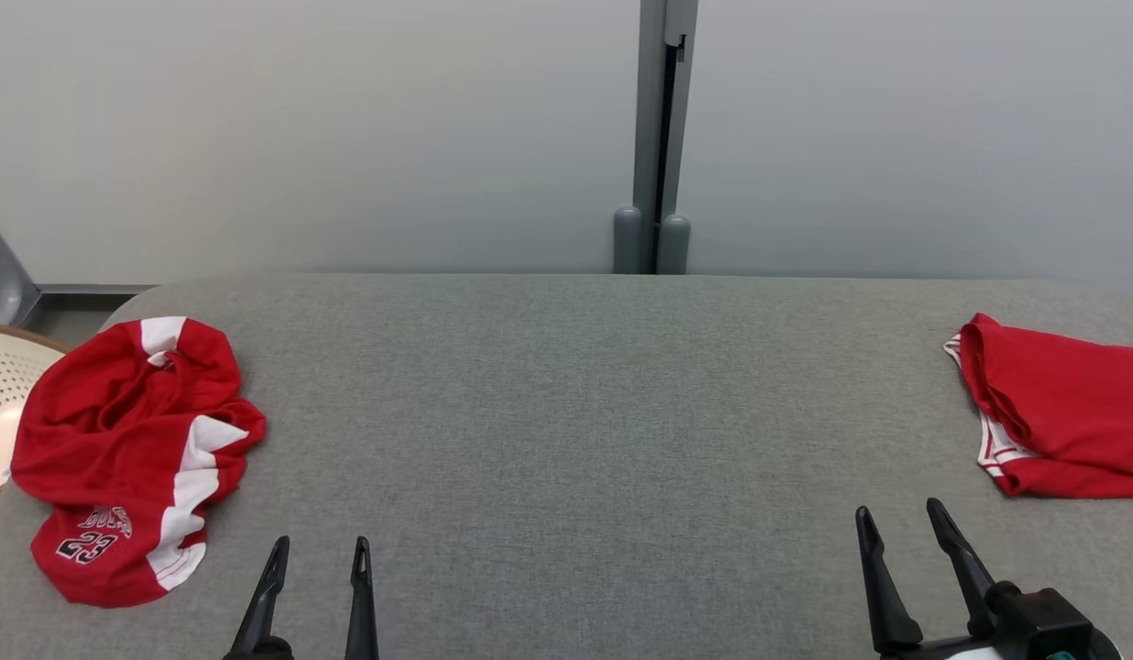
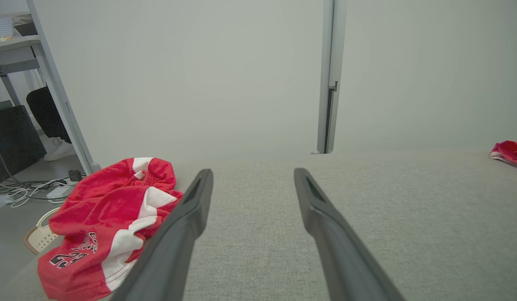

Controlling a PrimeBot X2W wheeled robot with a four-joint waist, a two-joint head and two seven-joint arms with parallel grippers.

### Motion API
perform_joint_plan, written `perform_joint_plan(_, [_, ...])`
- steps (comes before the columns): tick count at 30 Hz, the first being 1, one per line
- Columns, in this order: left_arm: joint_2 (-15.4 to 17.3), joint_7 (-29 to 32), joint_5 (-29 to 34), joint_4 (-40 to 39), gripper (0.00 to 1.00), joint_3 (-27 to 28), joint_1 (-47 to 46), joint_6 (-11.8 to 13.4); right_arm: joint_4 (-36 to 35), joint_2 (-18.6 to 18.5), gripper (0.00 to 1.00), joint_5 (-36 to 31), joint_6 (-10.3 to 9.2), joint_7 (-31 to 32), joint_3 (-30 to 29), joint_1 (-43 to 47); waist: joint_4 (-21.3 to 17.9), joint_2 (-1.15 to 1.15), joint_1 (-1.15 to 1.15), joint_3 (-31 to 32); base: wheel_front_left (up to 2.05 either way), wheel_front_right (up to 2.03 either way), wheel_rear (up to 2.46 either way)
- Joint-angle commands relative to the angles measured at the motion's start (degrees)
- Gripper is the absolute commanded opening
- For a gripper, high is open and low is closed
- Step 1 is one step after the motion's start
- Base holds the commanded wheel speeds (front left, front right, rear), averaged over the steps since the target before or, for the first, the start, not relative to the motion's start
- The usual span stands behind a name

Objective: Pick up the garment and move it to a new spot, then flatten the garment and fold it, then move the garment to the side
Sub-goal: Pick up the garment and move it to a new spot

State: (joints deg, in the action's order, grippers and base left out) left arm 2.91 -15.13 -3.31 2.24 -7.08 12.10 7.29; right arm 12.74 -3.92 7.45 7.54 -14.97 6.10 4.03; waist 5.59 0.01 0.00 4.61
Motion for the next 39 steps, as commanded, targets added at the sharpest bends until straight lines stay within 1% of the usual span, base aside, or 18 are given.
perform_joint_plan(1, [0.16,-0.01,0.46,-0.07,1.0,0.15,-0.49,0.04,0.02,0.09,1.0,-0.15,-0.11,-0.31,0.02,0.69,1.14,-0.01,0.0,-0.01,0.0,0.0,0.0])
perform_joint_plan(6, [0.13,-0.01,0.79,-0.43,1.0,0.58,-0.08,0.27,-0.76,0.16,1.0,-0.17,-0.1,-0.31,1.97,1.83,6.52,-0.01,0.0,-0.07,0.0,0.0,0.0])
perform_joint_plan(14, [0.13,-0.01,1.4,-0.61,1.0,1.02,0.97,-0.58,-0.99,0.25,1.0,0.38,-0.11,-0.32,3.54,2.51,16.94,-0.01,0.0,-0.18,0.0,0.0,0.0])
perform_joint_plan(18, [0.11,0.0,0.84,-0.97,1.0,2.11,1.73,-0.24,-0.52,0.3,1.0,1.05,-0.11,-0.32,4.18,1.87,20.87,-0.01,0.0,-0.95,0.0,0.0,0.0])
perform_joint_plan(21, [0.08,0.0,0.63,-1.03,1.0,2.81,1.87,-0.07,0.03,-0.35,1.0,1.29,-0.11,-0.32,4.65,0.55,21.71,-0.01,0.0,-1.81,0.0,0.0,0.0])
perform_joint_plan(25, [0.39,-0.01,0.93,-1.09,1.0,4.1,-0.94,-1.03,-0.54,-0.83,1.0,1.11,-0.11,-0.32,4.32,-0.65,22.11,-0.01,0.0,-3.83,0.0,0.0,0.0])
perform_joint_plan(28, [1.44,-0.01,0.96,-1.12,1.0,5.05,-6.15,-2.78,-1.07,-2.04,1.0,0.3,-0.11,-0.32,3.99,-1.25,21.57,-0.01,0.0,-7.32,0.0,0.0,0.0])
perform_joint_plan(31, [3.01,0.0,0.69,0.39,1.0,5.23,-14.08,-5.66,-1.53,-4.27,1.0,-0.46,-0.11,-0.32,3.79,-2.49,20.41,-0.01,0.0,-11.66,0.0,0.0,0.0])
perform_joint_plan(33, [4.2,0.0,0.25,3.67,1.0,5.28,-20.3,-7.69,-1.81,-5.85,1.0,-0.93,-0.11,-0.32,3.31,-3.38,19.58,-0.01,0.0,-14.69,0.0,0.0,0.0])
perform_joint_plan(35, [5.43,0.0,-0.14,8.56,1.0,5.18,-27.34,-9.7,-2.12,-7.43,1.0,-1.24,-0.11,-0.32,2.79,-4.54,18.8,-0.01,0.0,-17.67,0.0,0.0,0.0])
perform_joint_plan(37, [6.33,0.28,-0.54,15.37,1.0,4.59,-34.33,-11.27,-2.42,-8.83,1.0,-1.58,-0.11,-0.32,2.61,-5.76,17.96,-0.01,0.0,-20.09,0.0,0.0,0.0])
perform_joint_plan(39, [7.3,3.03,-1.6,22.48,1.0,3.74,-41.27,-12.73,-2.86,-9.95,1.0,-1.67,-0.11,-0.32,2.96,-7.22,16.76,-0.01,0.0,-22.28,0.0,0.0,0.0])
